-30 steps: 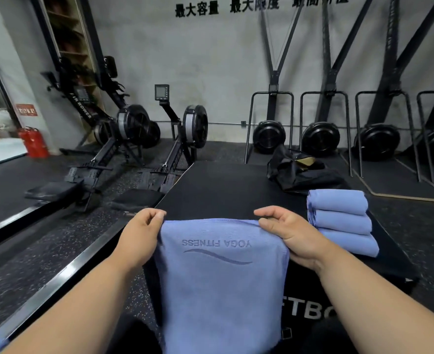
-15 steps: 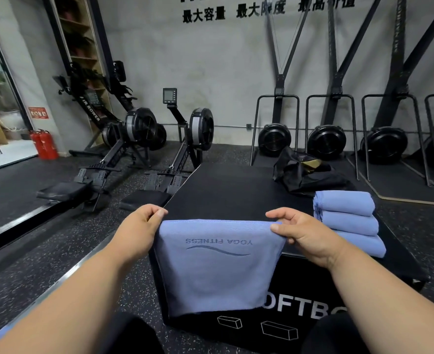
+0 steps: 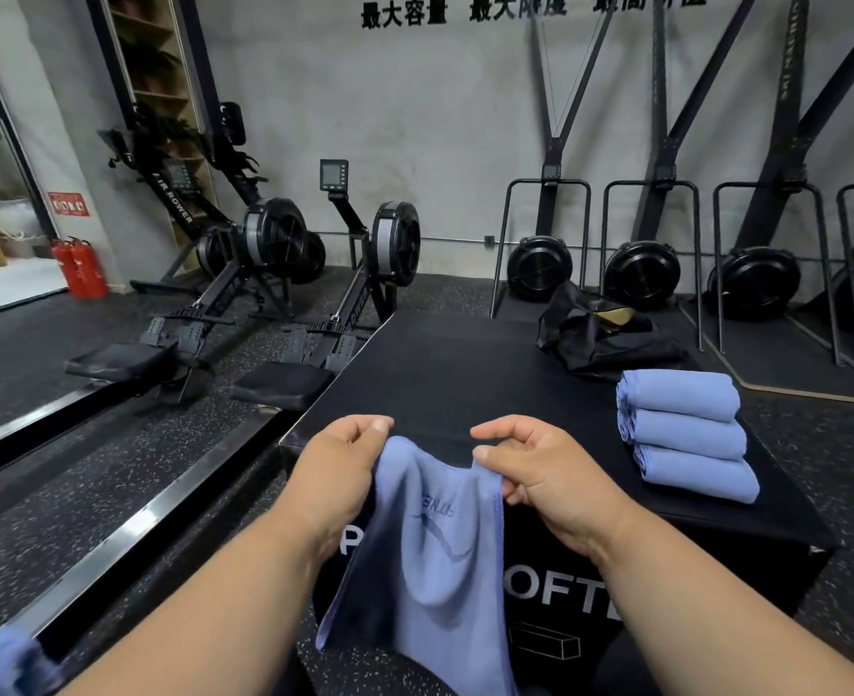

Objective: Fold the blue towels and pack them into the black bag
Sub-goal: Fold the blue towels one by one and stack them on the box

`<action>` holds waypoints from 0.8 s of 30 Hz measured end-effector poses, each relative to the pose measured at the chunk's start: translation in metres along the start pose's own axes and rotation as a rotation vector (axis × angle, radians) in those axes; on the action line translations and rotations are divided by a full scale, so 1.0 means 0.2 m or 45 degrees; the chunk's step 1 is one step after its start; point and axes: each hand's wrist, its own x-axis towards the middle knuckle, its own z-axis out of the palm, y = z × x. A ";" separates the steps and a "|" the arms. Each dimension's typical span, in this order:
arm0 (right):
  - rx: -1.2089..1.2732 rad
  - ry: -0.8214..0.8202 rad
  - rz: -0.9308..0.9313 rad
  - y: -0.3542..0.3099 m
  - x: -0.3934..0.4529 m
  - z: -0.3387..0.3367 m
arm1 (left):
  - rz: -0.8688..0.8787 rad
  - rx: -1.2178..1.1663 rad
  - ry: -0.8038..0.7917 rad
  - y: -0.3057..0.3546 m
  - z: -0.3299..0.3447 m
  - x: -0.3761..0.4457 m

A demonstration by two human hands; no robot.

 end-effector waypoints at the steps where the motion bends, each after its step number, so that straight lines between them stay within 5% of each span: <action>1: -0.017 -0.006 -0.013 -0.01 -0.01 0.03 | 0.030 0.020 -0.008 0.01 0.03 -0.03; 24: 0.516 -0.291 0.088 0.03 -0.10 0.16 | -0.038 -0.331 -0.321 -0.08 0.06 -0.22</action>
